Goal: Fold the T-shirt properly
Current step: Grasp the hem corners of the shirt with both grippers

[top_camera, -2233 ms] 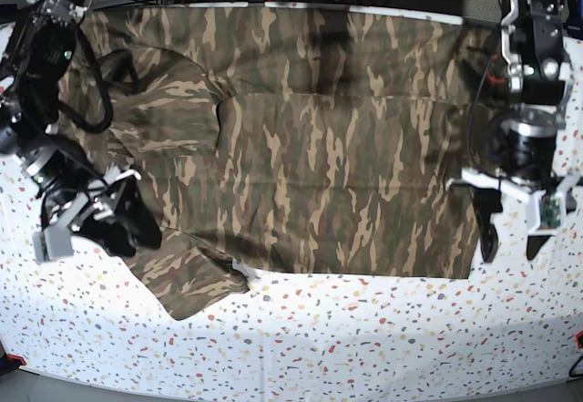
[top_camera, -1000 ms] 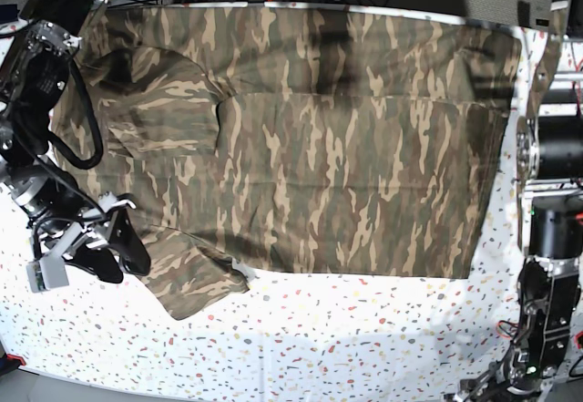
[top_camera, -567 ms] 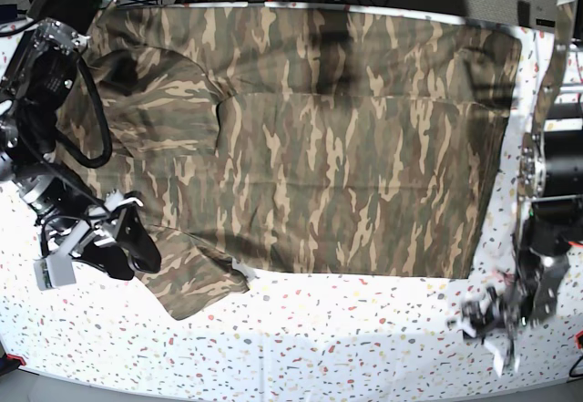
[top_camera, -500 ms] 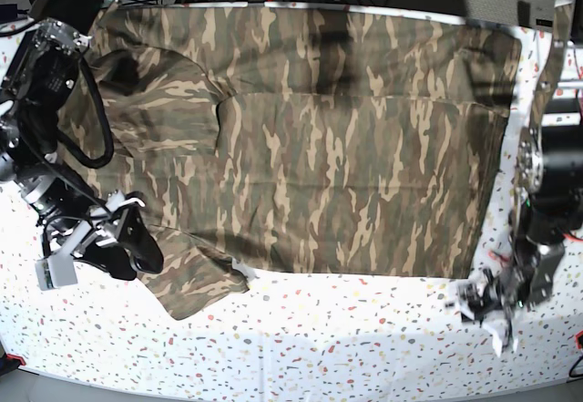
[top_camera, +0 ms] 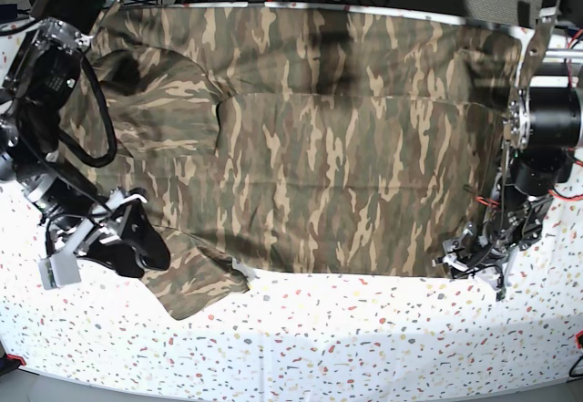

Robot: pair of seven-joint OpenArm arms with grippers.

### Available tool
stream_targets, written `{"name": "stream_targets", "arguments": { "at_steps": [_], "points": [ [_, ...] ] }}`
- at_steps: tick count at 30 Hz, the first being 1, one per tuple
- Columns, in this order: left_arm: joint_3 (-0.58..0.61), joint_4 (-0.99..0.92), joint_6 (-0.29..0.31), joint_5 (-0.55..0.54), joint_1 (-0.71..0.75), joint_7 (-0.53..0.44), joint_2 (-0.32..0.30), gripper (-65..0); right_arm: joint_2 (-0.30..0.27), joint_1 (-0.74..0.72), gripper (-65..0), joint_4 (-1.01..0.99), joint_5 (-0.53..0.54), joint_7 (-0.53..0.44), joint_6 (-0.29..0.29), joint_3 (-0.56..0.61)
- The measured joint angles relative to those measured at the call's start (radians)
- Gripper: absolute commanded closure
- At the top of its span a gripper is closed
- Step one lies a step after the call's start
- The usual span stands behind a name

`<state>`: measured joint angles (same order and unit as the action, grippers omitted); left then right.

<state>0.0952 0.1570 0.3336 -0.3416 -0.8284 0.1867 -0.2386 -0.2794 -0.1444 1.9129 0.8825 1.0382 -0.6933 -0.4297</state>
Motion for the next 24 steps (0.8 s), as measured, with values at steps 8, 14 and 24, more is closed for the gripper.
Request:
{"name": "stream_targets", "arguments": {
  "at_steps": [8, 14, 24],
  "points": [
    [0.000, 0.000, 0.045, 0.000, 0.000, -0.002, 0.025, -30.7, 0.000, 0.000, -26.7, 0.000, -0.013, 0.011, 0.000, 0.000],
    [-0.002, 0.000, 0.057, 0.093, 0.000, -0.032, 0.023, 0.0, 0.000, 0.000, -26.7, 0.000, -0.012, 0.011, 0.000, 0.000],
    [-0.002, 0.000, 0.056, 0.121, -0.005, -0.035, 0.024, 0.0, 0.000, 0.000, -26.7, -0.023, -0.239, -0.121, -0.001, 0.000]
  ]
}}
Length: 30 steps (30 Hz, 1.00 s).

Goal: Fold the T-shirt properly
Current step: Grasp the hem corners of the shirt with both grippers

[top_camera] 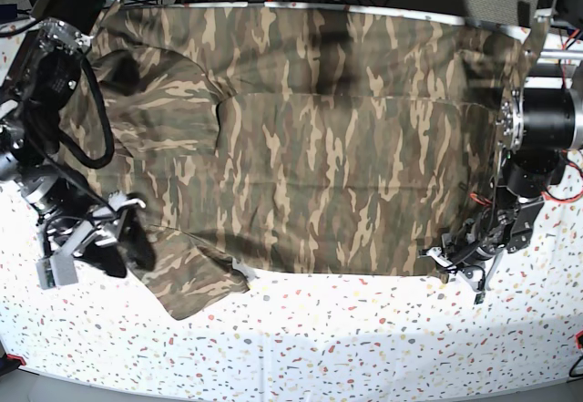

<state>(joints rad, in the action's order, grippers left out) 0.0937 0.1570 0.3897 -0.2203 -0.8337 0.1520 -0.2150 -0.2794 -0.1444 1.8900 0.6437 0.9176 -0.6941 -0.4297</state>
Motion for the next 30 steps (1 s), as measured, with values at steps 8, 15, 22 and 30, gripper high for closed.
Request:
{"name": "stream_targets", "arguments": {
  "at_steps": [8, 15, 22, 30],
  "points": [
    [0.000, 0.000, 0.002, 0.000, 0.000, 0.000, 0.000, 0.0, -0.008, -0.088, -35.6, -0.254, -0.197, -0.106, 0.001, 0.001],
    [0.000, 0.000, 0.003, 0.002, 0.000, -0.003, 0.000, 0.0, -0.040, -0.278, -41.0, -0.589, -0.249, -0.157, 0.001, 0.008],
    [0.000, 0.000, 0.003, 0.002, 0.000, 0.004, 0.000, 0.0, -0.037, -0.536, -40.9, -1.002, -0.484, -0.388, 0.001, 0.172],
    [0.000, 0.000, 0.003, 0.002, 0.000, 0.012, 0.001, 0.0, -0.035, -0.732, -35.6, -1.411, -0.721, -0.568, 0.334, 0.323]
  ]
}}
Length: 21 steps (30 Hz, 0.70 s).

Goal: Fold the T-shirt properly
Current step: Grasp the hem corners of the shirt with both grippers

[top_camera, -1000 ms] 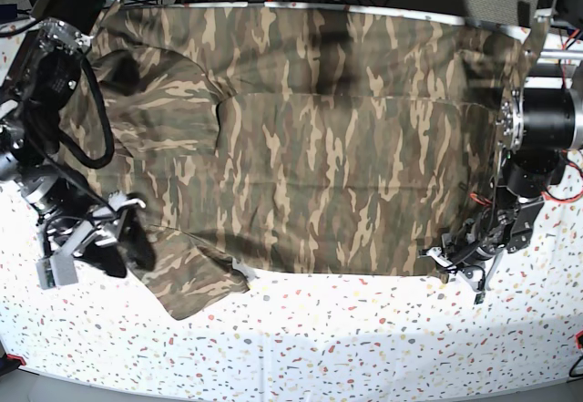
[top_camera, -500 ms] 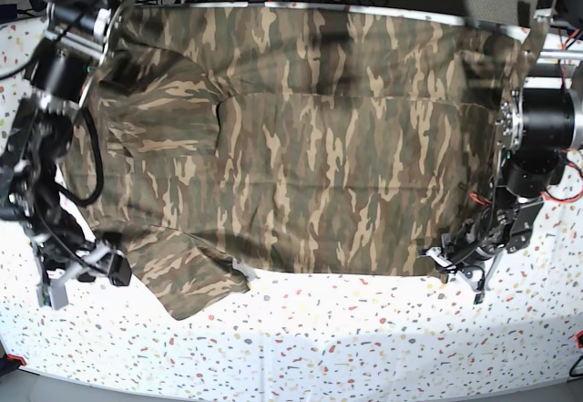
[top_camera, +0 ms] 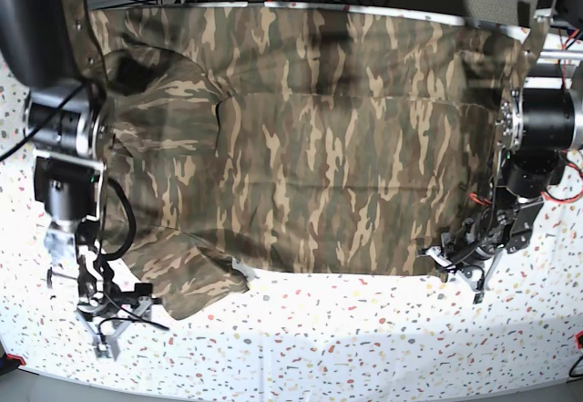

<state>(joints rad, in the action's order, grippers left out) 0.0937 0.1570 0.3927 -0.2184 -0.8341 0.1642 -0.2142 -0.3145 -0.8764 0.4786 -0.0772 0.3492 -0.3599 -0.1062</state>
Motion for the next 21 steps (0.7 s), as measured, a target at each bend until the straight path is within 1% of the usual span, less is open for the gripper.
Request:
{"name": "stream_targets", "arguments": {
  "at_steps": [2, 4, 6, 8, 12, 15, 17, 19, 21],
  "points": [
    [0.000, 0.000, 0.000, 0.000, 0.000, 0.003, 0.000, 0.0, -0.004, -0.002, -31.5, -0.035, 0.000, -0.020, 0.059, -0.005],
    [0.000, 0.000, 0.000, 0.000, 0.000, 0.003, 0.001, 0.0, -0.004, 0.014, -31.1, -0.046, 0.001, -0.020, 0.084, -0.013],
    [0.000, 0.000, 0.000, 0.000, 0.000, 0.005, 0.000, 0.0, -0.003, 0.042, -31.1, -0.047, -0.007, -0.032, 0.087, -0.018],
    [0.000, 0.000, 0.000, 0.000, 0.000, 0.014, 0.000, 0.0, -0.005, 0.067, -31.1, -0.047, -0.058, -0.045, 0.087, -0.017],
    [0.000, 0.000, 0.000, 0.000, -0.002, 0.021, -0.002, 0.0, -0.038, 0.131, -31.1, -0.046, -0.053, -0.105, 0.087, -0.018],
    [0.000, 0.000, 0.000, 0.000, -0.002, 0.022, -0.001, 0.0, -0.060, 0.167, -31.1, -0.047, -0.048, -0.100, 0.087, -0.018],
    [0.000, 0.000, 0.000, 0.000, -0.002, 0.022, -0.001, 0.0, -0.065, 0.178, -31.1, -0.047, -0.031, -0.106, 0.067, -0.018],
    [0.000, 0.000, 0.000, -0.003, -0.003, 0.022, -0.001, 0.0, -0.065, 0.187, -31.1, -0.047, -0.005, -0.116, 0.024, -0.018],
    [0.000, 0.000, 0.000, -0.006, -0.002, 0.022, -0.001, 0.0, -0.065, 0.201, -31.1, -0.045, 0.010, -0.128, -0.037, -0.018]
  ]
}}
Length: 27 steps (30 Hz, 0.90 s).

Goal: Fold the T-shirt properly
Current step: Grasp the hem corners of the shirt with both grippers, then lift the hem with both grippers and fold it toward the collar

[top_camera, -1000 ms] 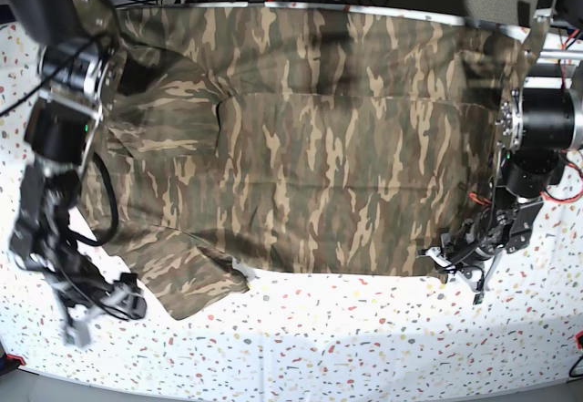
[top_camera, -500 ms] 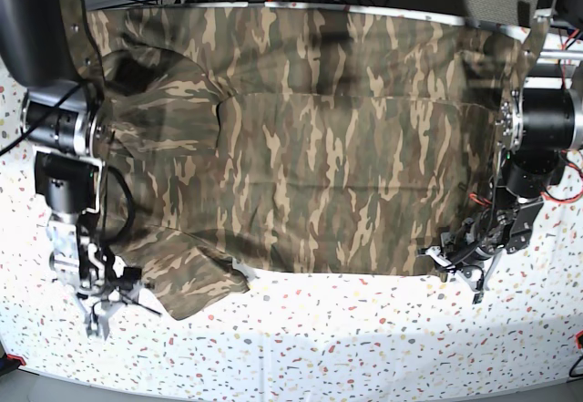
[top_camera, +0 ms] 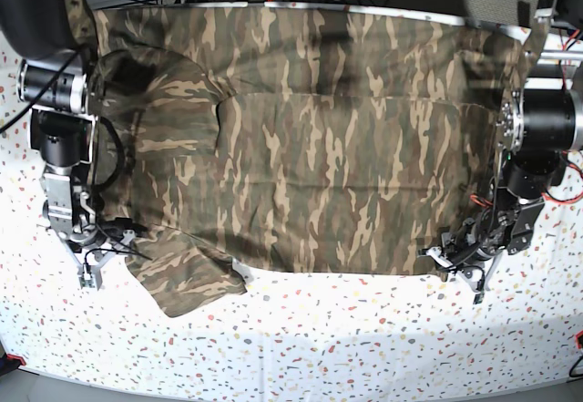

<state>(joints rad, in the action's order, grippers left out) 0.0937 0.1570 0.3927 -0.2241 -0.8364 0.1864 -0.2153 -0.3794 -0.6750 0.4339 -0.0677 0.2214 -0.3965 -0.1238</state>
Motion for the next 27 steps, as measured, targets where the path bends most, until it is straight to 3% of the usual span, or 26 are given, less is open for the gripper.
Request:
{"name": "stream_targets", "arguments": {
  "at_steps": [3, 11, 15, 20, 27],
  "points": [
    [0.000, 0.000, 0.000, -0.001, 0.000, 0.000, 0.000, 0.0, -0.001, 0.004, -30.1, 0.000, 0.018, 0.016, -0.075, 0.000],
    [0.000, 0.000, 0.000, -0.002, -0.001, 0.026, 0.000, 0.0, -0.019, 0.002, 0.0, 0.020, 0.109, 0.125, -0.091, 0.000],
    [0.000, 0.014, 0.000, -0.002, 0.000, 0.040, 0.000, 0.0, -0.044, 0.005, 0.0, 0.063, 0.132, 0.193, -0.092, 0.001],
    [0.000, 0.087, 0.000, 0.001, 0.006, 0.155, 0.002, 0.0, -0.087, 0.013, 0.0, 0.154, 0.195, 0.274, -0.093, 0.001],
    [0.000, 0.288, 0.000, 0.000, 0.041, 0.300, -0.005, 0.0, -0.100, 0.010, 0.0, 0.246, 0.274, 0.342, -0.197, 0.001]
  ]
}}
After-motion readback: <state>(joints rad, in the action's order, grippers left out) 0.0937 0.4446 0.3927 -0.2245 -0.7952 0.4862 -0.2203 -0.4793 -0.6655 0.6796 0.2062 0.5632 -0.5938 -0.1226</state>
